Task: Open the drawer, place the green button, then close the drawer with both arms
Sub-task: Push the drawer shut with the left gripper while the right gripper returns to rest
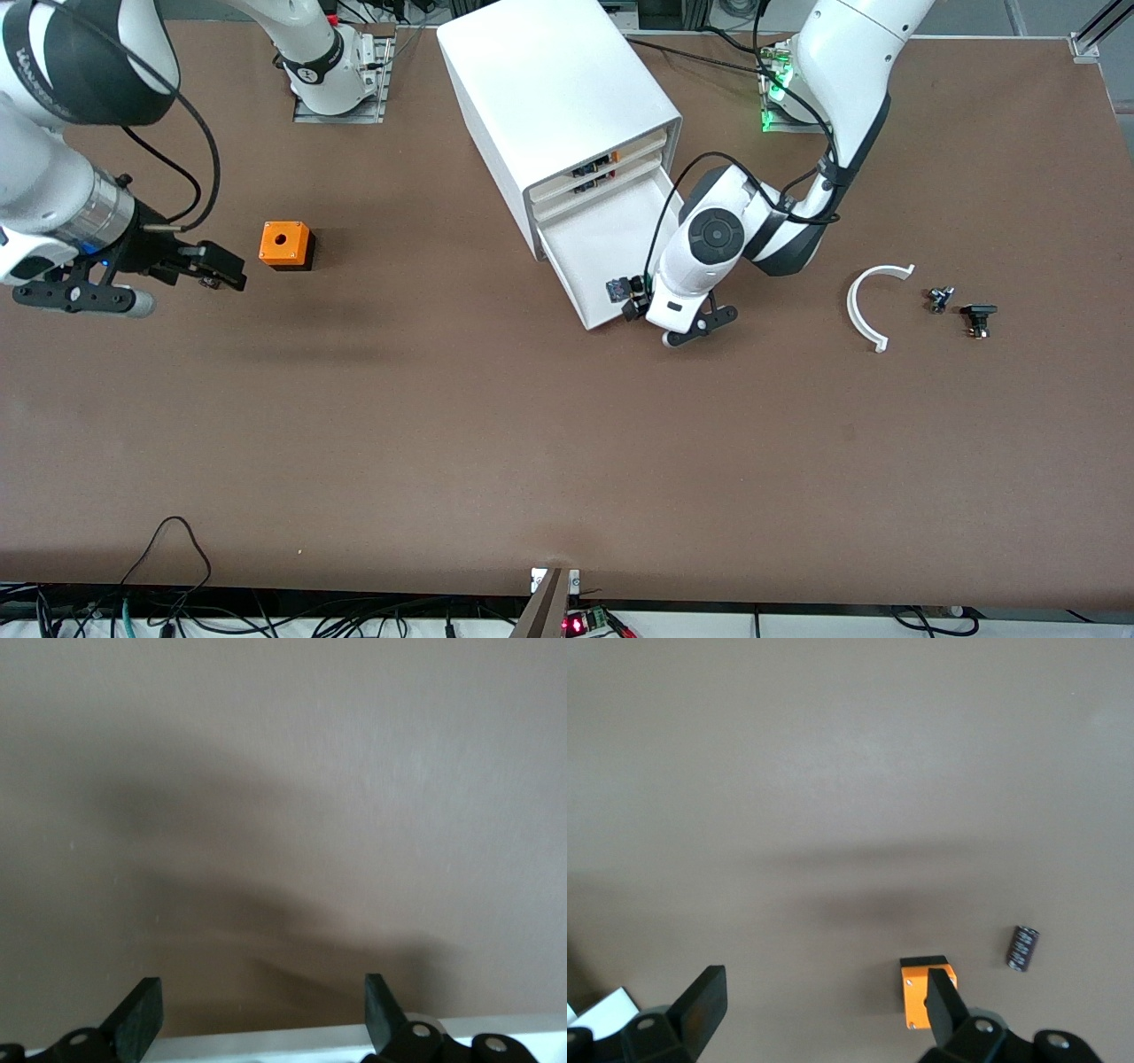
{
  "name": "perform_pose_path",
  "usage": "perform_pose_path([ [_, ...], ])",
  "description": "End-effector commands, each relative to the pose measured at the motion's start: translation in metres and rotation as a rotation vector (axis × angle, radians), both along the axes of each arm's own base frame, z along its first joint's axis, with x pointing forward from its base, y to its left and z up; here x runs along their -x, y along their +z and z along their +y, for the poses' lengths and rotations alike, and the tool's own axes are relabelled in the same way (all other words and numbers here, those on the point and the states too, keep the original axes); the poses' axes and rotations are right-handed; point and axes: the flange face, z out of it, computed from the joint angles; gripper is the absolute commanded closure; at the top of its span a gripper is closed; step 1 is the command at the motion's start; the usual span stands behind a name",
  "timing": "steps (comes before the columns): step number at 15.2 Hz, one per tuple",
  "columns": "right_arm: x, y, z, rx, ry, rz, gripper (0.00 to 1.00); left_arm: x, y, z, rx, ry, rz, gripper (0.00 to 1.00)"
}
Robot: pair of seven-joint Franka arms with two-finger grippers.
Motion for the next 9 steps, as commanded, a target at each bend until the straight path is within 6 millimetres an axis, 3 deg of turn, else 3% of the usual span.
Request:
perform_pose_path([
  [1, 0.019, 0.016, -0.002, 0.005, -0.010, 0.003, 0.00, 0.025, 0.003, -0.023, -0.023, -0.044, 0.049, 0.00],
  [9, 0.033, 0.037, -0.012, -0.004, -0.038, -0.003, 0.00, 0.096, -0.002, -0.082, -0.005, -0.098, 0.121, 0.00],
])
